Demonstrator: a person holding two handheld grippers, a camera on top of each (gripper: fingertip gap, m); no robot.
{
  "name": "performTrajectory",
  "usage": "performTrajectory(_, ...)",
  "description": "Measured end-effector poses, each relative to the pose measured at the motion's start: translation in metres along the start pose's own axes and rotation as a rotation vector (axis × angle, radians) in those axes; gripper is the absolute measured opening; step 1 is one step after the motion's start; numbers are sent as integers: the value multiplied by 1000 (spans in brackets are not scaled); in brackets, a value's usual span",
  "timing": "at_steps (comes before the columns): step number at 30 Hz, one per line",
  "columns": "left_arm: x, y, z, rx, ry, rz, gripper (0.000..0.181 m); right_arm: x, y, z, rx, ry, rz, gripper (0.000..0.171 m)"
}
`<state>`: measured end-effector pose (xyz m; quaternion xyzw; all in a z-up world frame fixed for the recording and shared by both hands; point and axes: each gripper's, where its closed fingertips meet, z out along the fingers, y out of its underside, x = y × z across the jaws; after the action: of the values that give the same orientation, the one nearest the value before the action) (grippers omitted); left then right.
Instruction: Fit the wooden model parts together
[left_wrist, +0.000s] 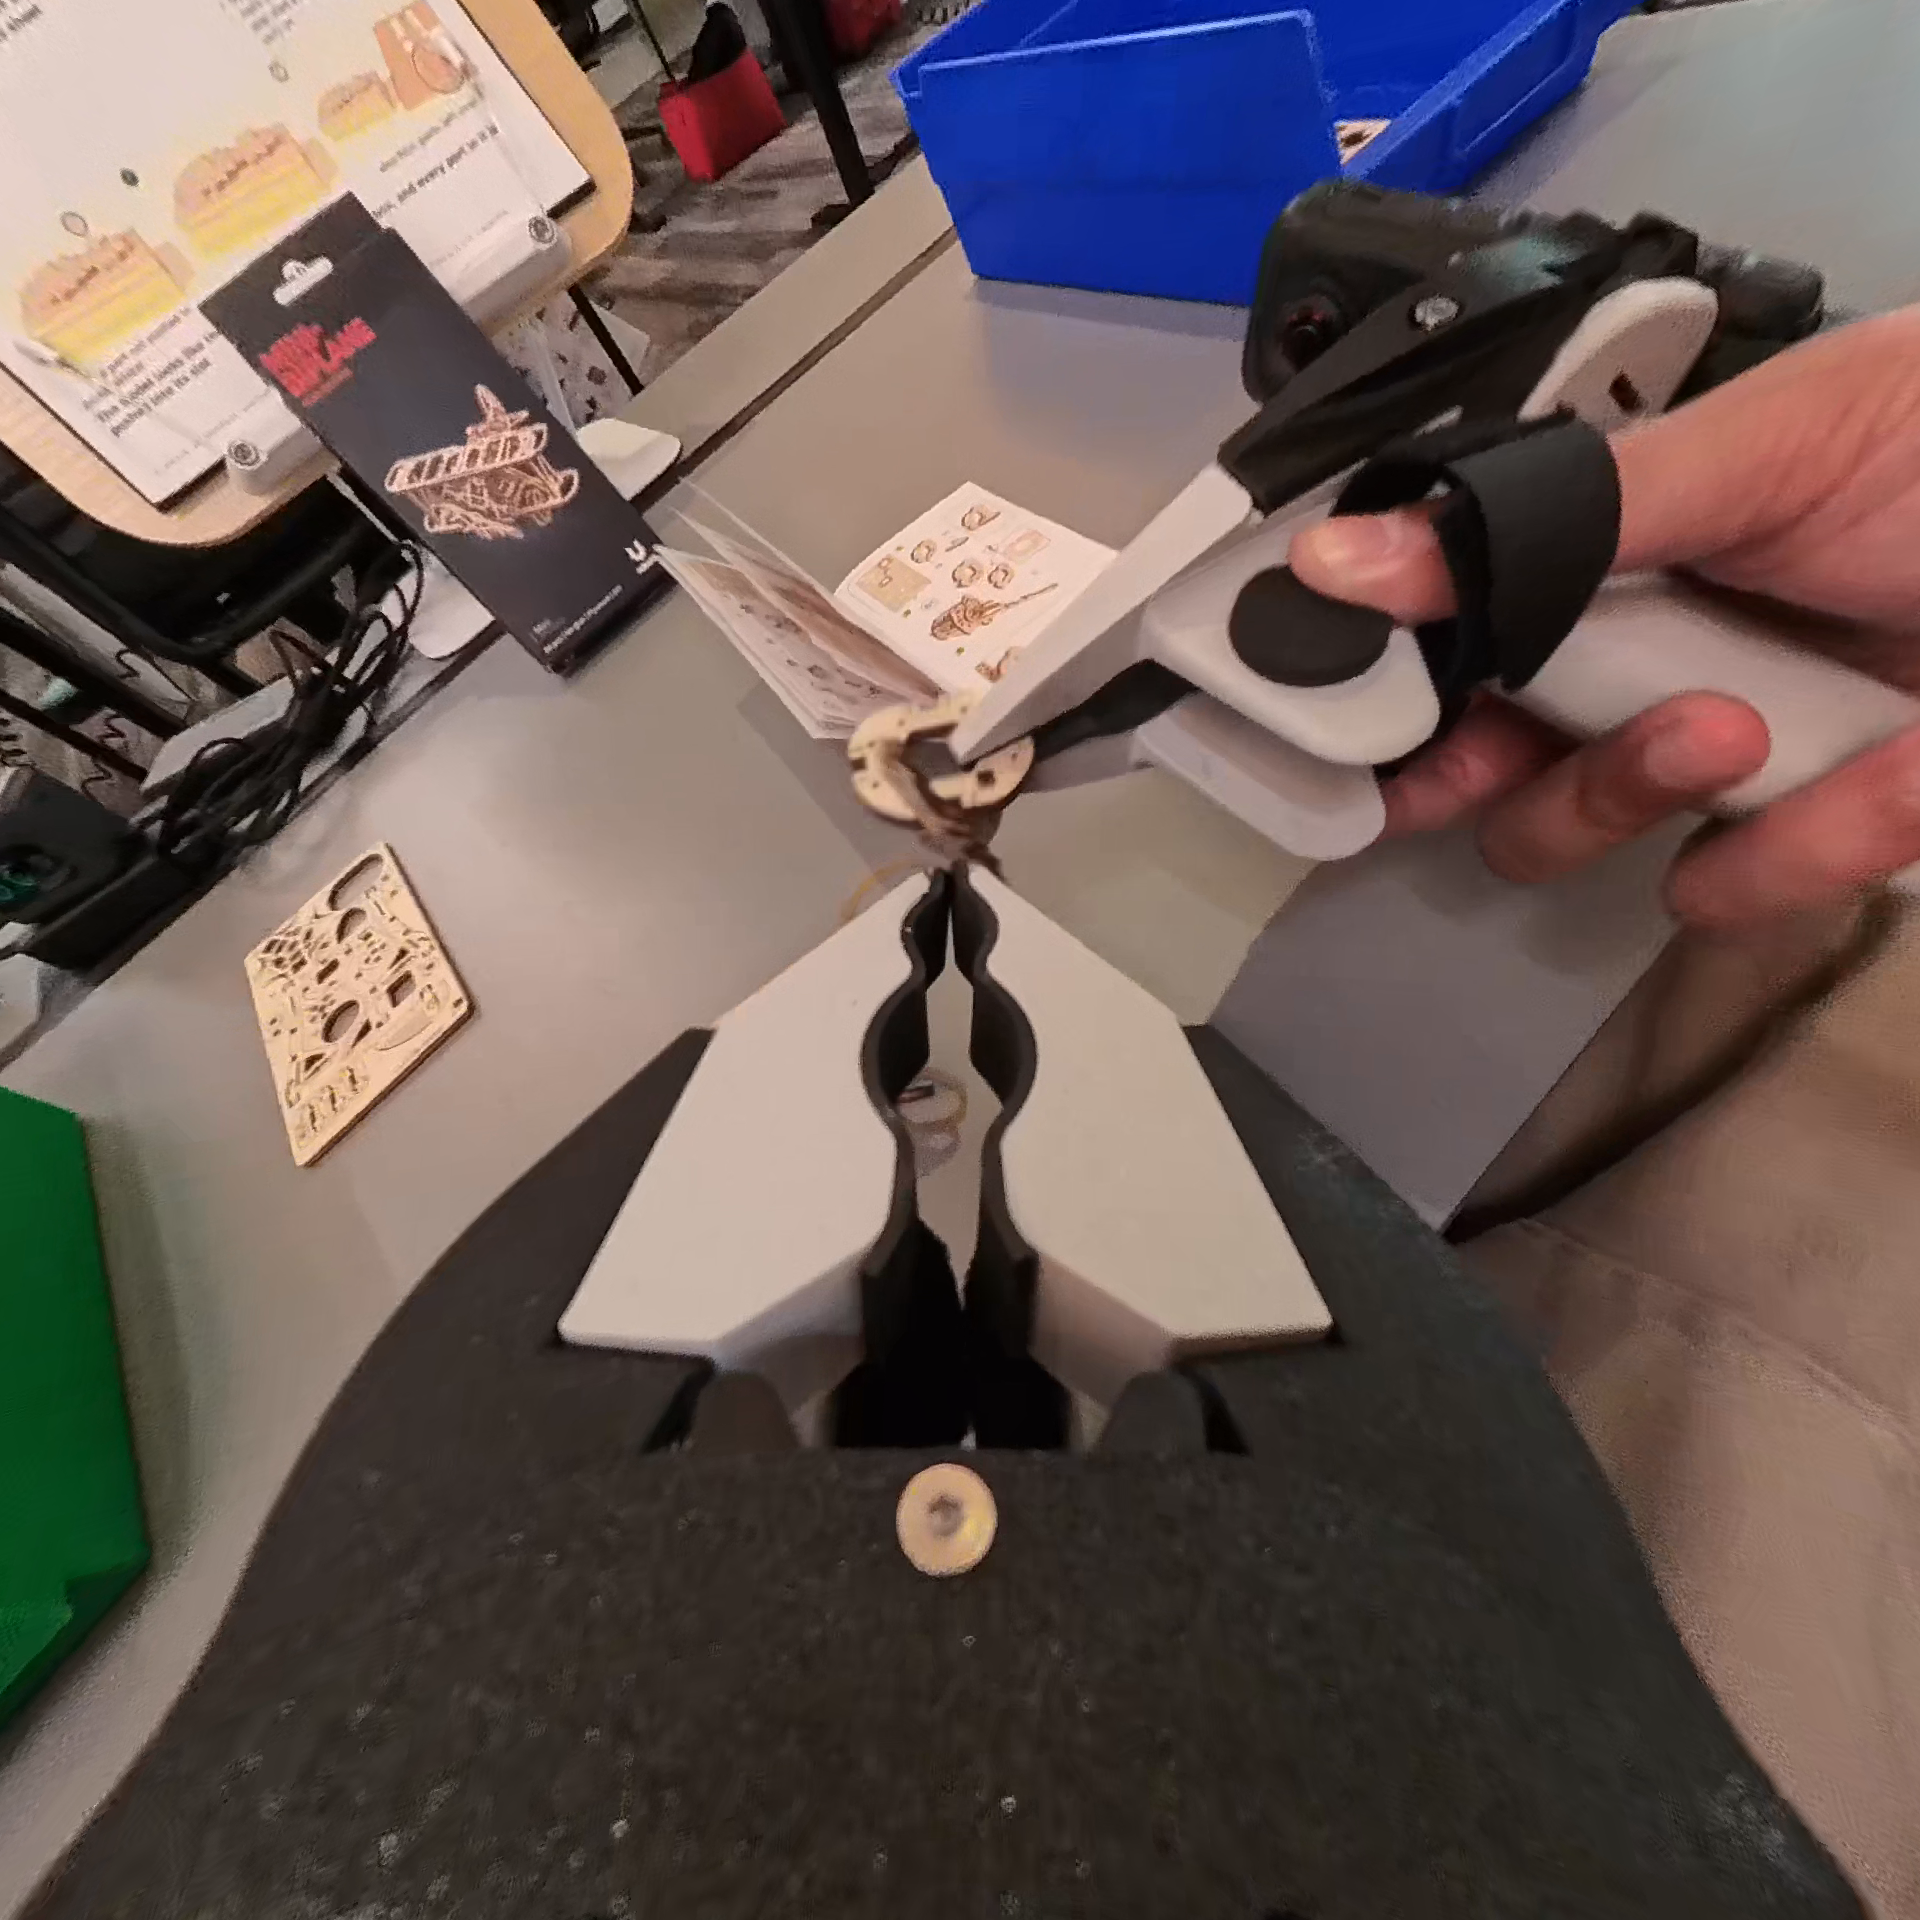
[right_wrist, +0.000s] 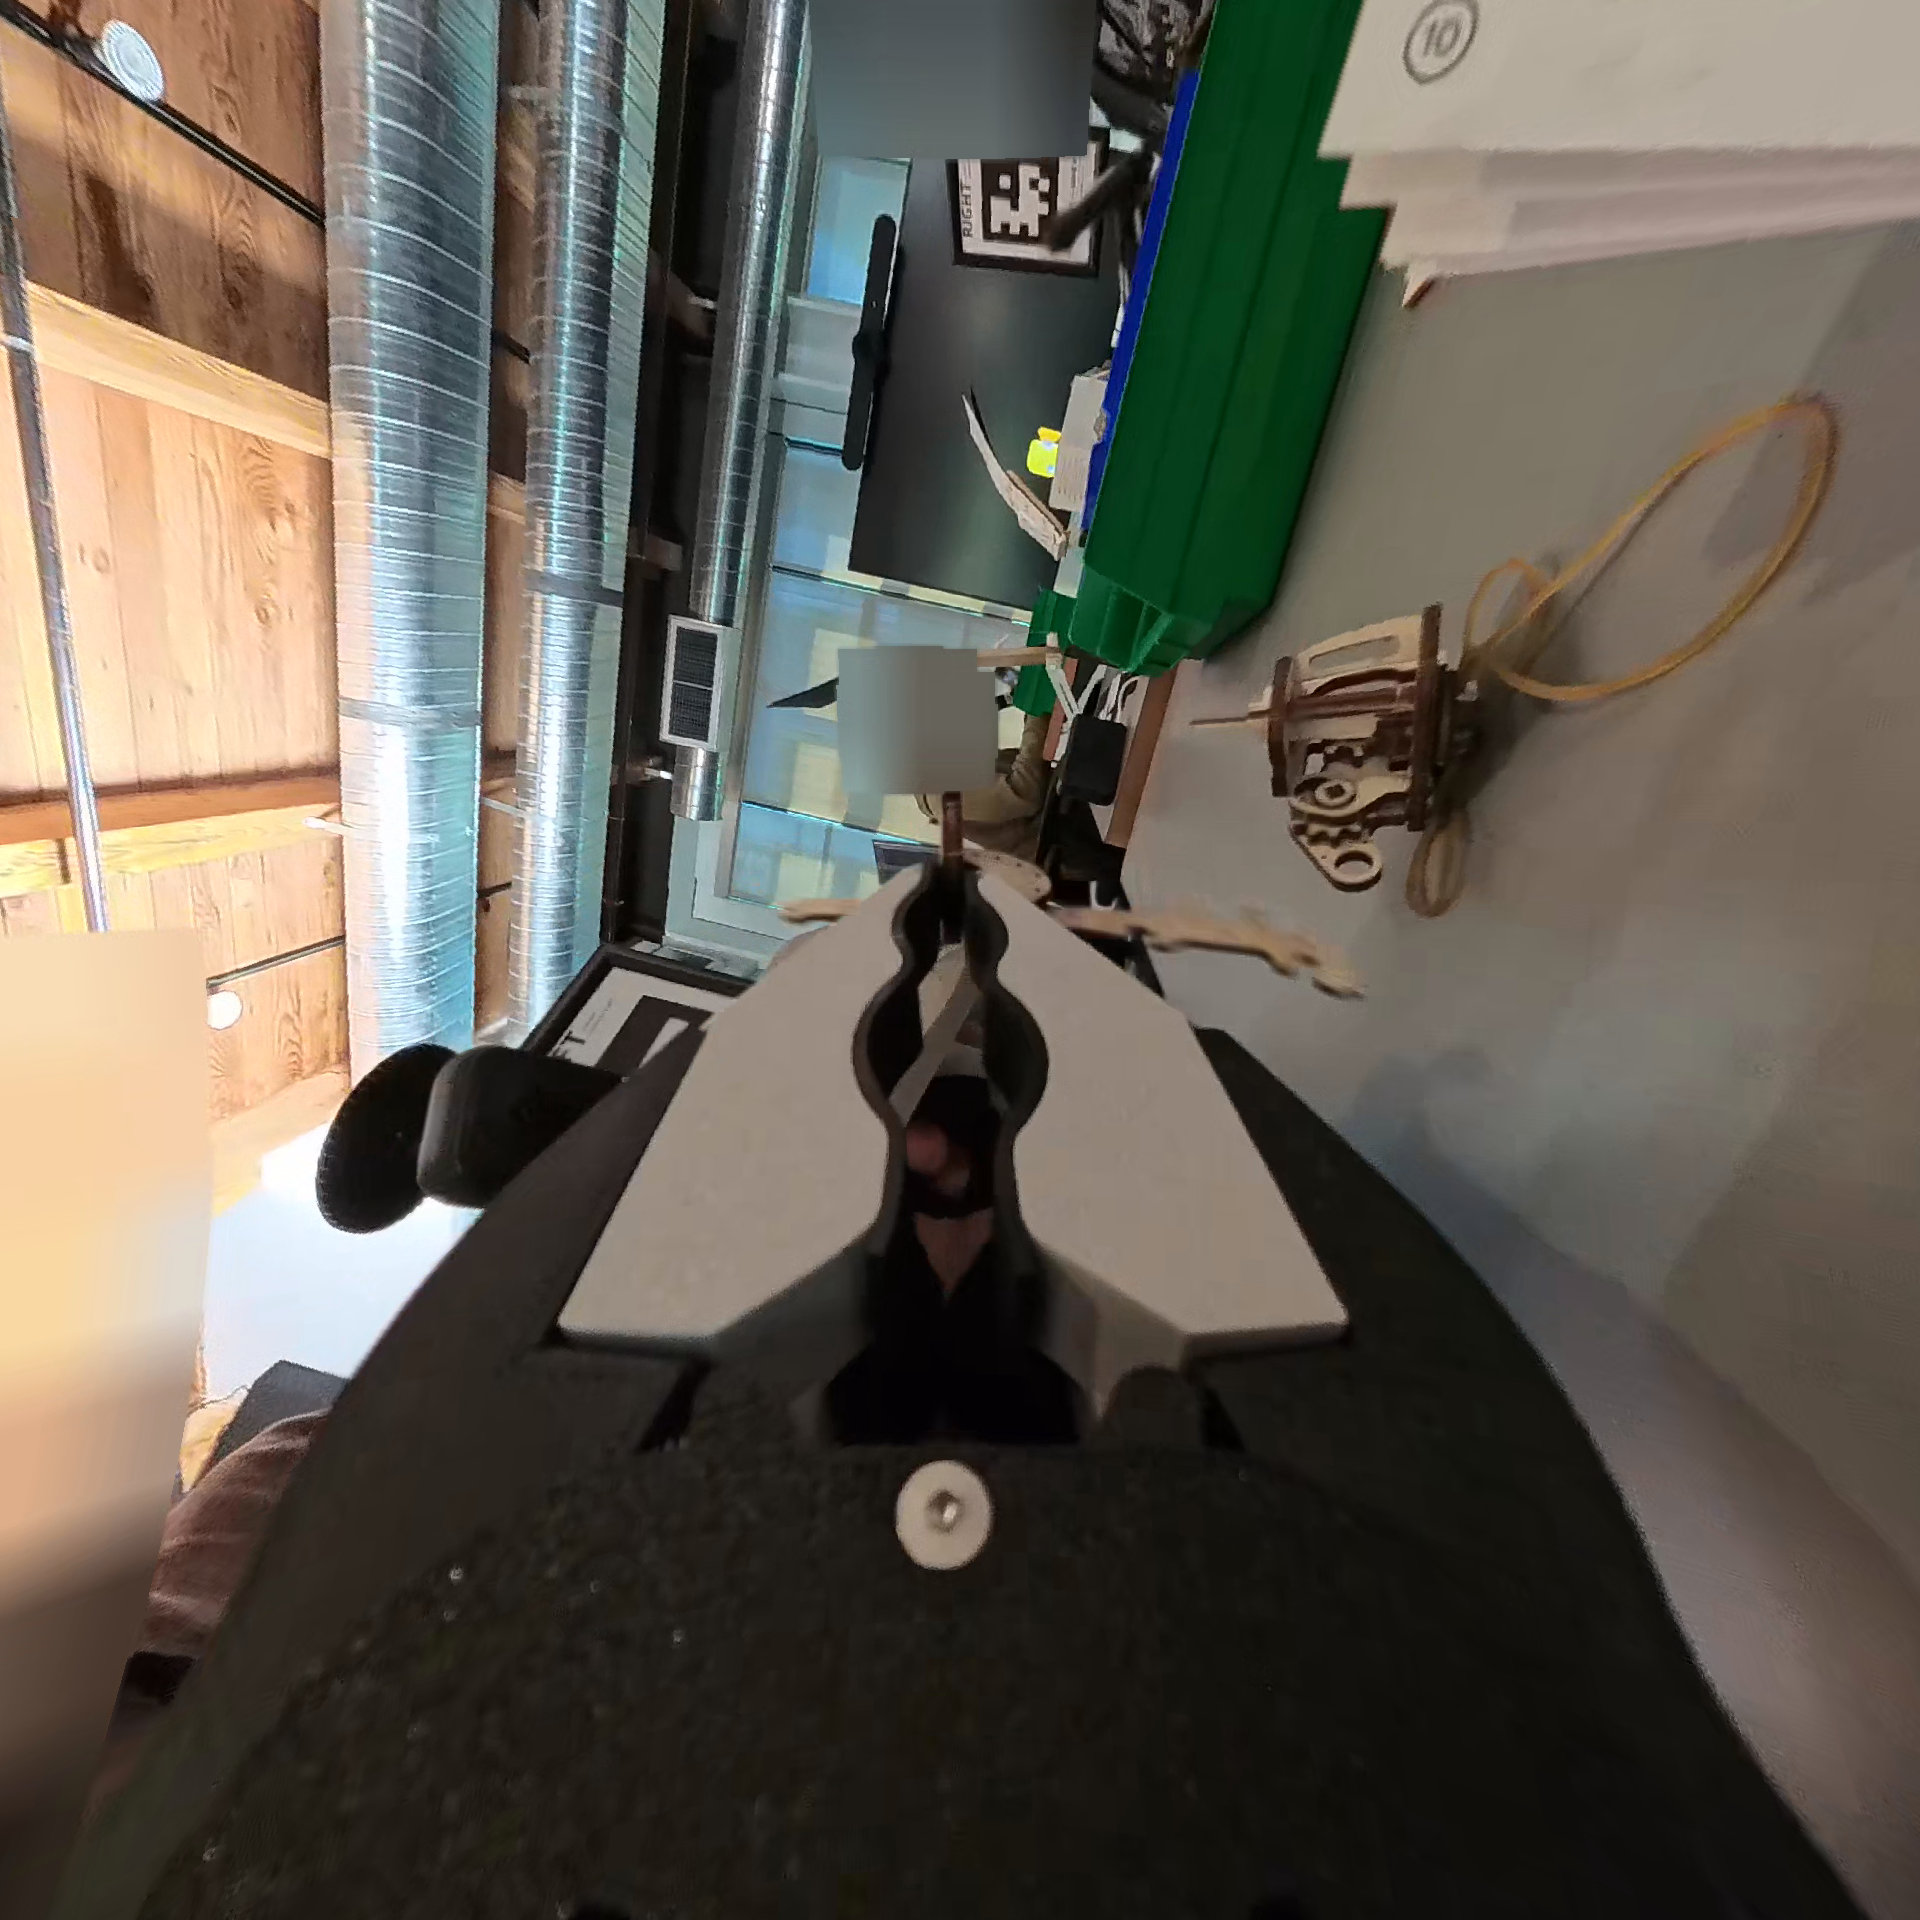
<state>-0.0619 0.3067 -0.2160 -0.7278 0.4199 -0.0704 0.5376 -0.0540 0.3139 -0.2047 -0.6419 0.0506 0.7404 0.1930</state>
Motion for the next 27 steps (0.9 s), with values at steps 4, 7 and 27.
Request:
performTrajectory(4, 1, 13, -4, -28, 29, 5, 0, 10, -18, -21, -32, 139, -126, 3)
performTrajectory(7, 0, 31, -6, -83, 59, -12, 7, 17, -26, -38, -103, 301, -305, 2)
performTrajectory(27, 76, 6, -56, 130, 535, 232, 37, -3, 97, -50, -967, -13, -216, 3)
